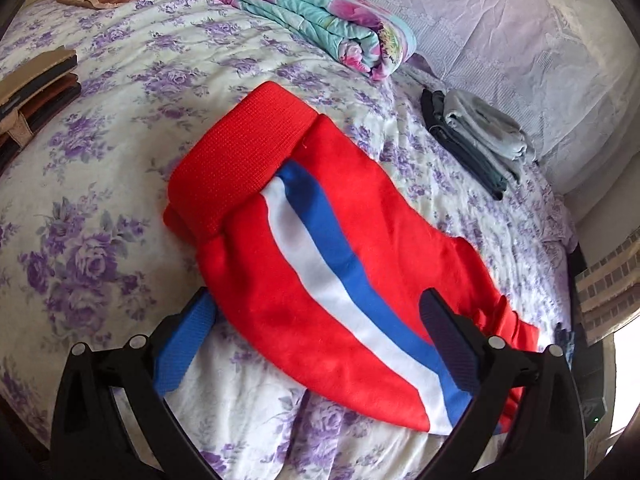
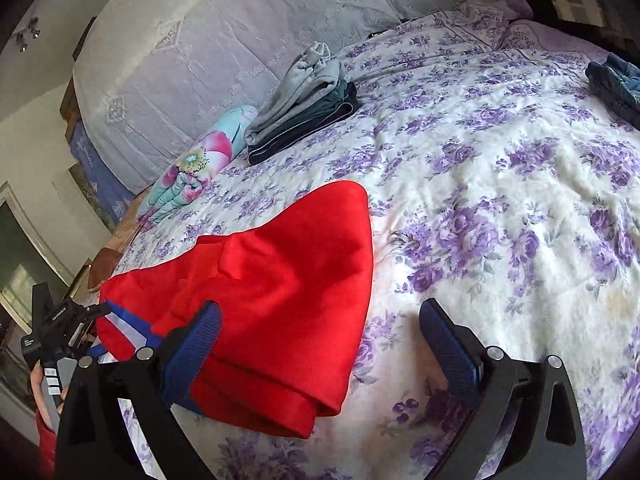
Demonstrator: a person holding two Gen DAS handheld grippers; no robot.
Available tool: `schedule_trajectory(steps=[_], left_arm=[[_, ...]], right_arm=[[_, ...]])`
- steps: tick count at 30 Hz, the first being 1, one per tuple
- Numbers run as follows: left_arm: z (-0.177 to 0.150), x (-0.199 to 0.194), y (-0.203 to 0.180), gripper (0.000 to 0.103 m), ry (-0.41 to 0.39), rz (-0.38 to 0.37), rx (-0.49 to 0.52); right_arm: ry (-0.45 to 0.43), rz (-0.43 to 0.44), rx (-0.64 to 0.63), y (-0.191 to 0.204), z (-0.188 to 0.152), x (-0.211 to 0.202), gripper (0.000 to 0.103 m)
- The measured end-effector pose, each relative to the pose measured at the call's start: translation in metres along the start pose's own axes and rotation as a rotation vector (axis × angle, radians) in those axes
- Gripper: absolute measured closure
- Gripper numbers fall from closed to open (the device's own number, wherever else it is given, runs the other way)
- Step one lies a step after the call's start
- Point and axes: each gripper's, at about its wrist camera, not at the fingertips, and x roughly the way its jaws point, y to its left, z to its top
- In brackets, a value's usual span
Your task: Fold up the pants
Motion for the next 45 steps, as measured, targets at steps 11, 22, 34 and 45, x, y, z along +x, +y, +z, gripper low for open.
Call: schedule_trajectory(steps=[11,22,34,45], left_arm=[[0.010,-0.002,0.033,0.059,-0.060,-0.044,-0.099],[0.003,-0.032,0.006,0.078,-0.152,-0.018,0.048],[-0.029,-0.075,-0.139,0.080,-0.295,-0.011,0.467],[-0.165,-0.001,-0.285,0.080,-0.150,-0.049,0.956]], right_arm=[[-0.004,-0.002,0.003,0.000,0.001,-0.003,0.003],[0.119,-0.172,-0.135,0.025,0.000,0.022,0.003],[-0.255,-0.055,0.203,-0.047,-0.001,-0.057,0.003],[-0.220,-0.051,0.195,-0.066,0.002,-0.056,0.003]])
